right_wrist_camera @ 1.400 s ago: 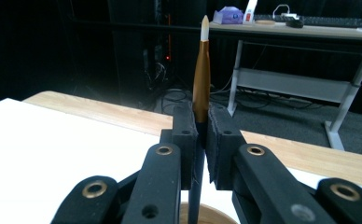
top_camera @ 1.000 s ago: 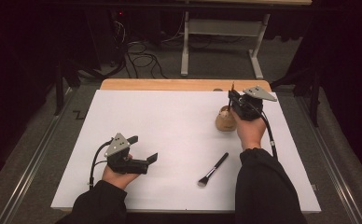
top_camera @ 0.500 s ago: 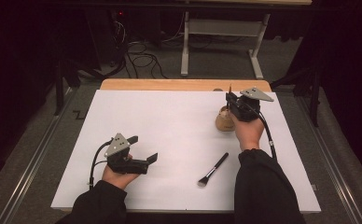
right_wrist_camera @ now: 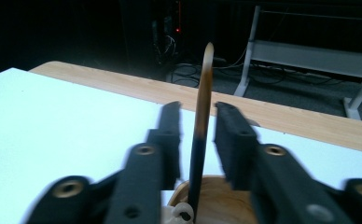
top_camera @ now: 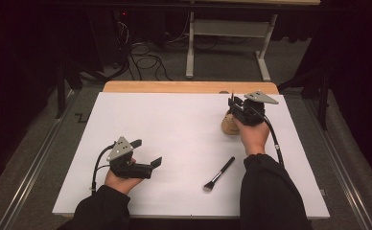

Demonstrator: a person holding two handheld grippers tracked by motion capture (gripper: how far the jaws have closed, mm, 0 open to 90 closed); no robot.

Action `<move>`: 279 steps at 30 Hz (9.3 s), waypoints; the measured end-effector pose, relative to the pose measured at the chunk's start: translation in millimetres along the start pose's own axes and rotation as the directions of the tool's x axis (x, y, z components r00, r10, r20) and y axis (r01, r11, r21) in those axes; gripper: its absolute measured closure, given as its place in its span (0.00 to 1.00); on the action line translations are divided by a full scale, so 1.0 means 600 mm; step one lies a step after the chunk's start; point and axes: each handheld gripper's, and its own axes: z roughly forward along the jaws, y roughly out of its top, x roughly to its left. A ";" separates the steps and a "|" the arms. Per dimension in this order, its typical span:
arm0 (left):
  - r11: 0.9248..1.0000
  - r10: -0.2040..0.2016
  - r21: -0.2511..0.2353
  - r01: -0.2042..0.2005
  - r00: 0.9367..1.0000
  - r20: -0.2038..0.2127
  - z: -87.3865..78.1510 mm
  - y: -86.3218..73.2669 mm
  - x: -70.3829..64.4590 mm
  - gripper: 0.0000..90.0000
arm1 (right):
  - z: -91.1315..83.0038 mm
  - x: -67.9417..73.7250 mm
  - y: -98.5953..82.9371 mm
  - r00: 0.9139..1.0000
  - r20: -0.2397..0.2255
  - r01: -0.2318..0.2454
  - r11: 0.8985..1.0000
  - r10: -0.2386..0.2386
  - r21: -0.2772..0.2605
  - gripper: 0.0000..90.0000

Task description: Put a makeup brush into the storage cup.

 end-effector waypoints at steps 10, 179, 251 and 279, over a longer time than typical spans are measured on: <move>1.000 0.002 0.002 -0.002 1.000 0.001 0.001 0.000 -0.001 0.01 | -0.021 -0.011 -0.005 1.000 -0.020 -0.019 1.000 0.019 0.006 0.52; 1.000 -0.001 0.007 0.002 0.999 -0.042 -0.063 -0.021 0.034 0.00 | -0.122 0.077 -0.107 0.835 -0.465 0.546 0.552 -0.295 0.630 0.02; 1.000 -0.027 -0.010 0.027 0.998 -0.049 -0.071 -0.019 0.042 0.00 | -0.064 0.106 -0.104 0.744 -0.608 0.661 0.441 -0.277 0.608 0.45; 0.999 -0.031 -0.016 0.031 0.999 -0.042 -0.072 -0.018 0.043 0.00 | -0.072 0.108 -0.104 0.727 -0.623 0.677 0.452 -0.288 0.581 0.79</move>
